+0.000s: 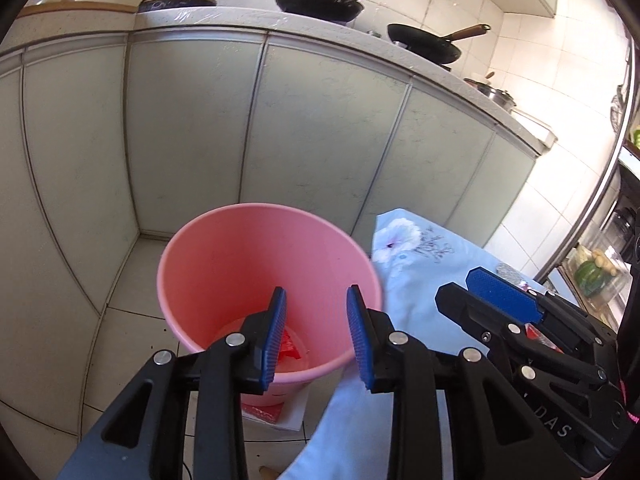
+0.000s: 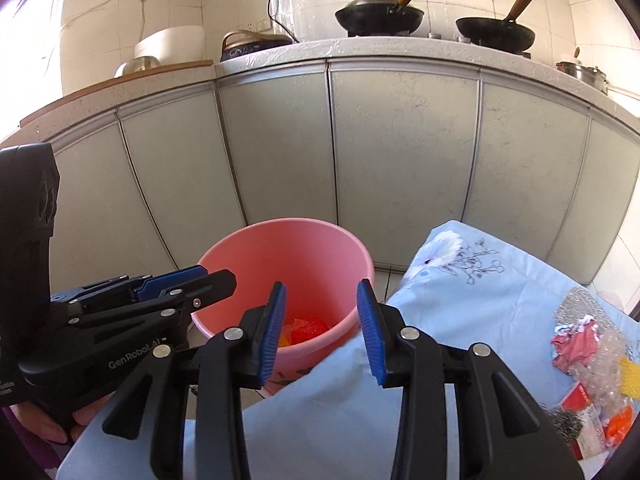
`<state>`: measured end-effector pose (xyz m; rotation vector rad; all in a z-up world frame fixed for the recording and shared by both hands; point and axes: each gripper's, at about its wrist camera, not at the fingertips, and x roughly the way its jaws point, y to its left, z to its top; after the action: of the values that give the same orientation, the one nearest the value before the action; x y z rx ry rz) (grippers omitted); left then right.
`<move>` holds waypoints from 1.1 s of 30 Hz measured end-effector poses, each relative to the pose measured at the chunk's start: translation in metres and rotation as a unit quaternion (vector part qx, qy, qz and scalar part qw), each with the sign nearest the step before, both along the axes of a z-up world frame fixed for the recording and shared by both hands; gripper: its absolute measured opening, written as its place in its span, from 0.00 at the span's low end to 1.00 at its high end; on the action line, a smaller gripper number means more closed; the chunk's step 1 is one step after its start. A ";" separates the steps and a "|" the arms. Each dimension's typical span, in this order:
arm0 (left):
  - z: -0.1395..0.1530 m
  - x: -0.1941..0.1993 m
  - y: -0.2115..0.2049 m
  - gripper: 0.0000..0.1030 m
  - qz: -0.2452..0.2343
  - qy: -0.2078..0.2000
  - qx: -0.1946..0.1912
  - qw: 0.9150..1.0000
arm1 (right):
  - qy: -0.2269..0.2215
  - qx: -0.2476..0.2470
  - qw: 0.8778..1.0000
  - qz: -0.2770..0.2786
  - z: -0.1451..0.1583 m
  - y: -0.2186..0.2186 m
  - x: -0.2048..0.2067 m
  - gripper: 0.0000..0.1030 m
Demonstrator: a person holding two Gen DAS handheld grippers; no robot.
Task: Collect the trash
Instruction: 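Move both grippers back over the table of trash, then close the left gripper on the steel wool scrubber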
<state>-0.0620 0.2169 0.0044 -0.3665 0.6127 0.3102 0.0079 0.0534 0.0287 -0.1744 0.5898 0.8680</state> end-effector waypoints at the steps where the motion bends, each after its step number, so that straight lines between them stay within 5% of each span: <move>1: 0.003 0.000 -0.005 0.29 -0.006 -0.003 0.002 1.000 | -0.004 0.002 1.000 -0.003 0.002 -0.005 -0.002 0.36; 18: 0.031 0.022 -0.095 0.29 -0.115 -0.014 0.027 0.993 | -0.037 -0.001 0.994 -0.103 0.017 -0.125 -0.021 0.36; 33: 0.008 0.064 -0.205 0.36 -0.264 0.027 0.044 0.963 | -0.004 0.005 0.963 -0.269 -0.014 -0.263 -0.018 0.36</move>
<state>0.0023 0.0123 0.0124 -0.0992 0.7227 -0.1662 -0.0105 -0.2099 0.0146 -0.0035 0.5865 0.3425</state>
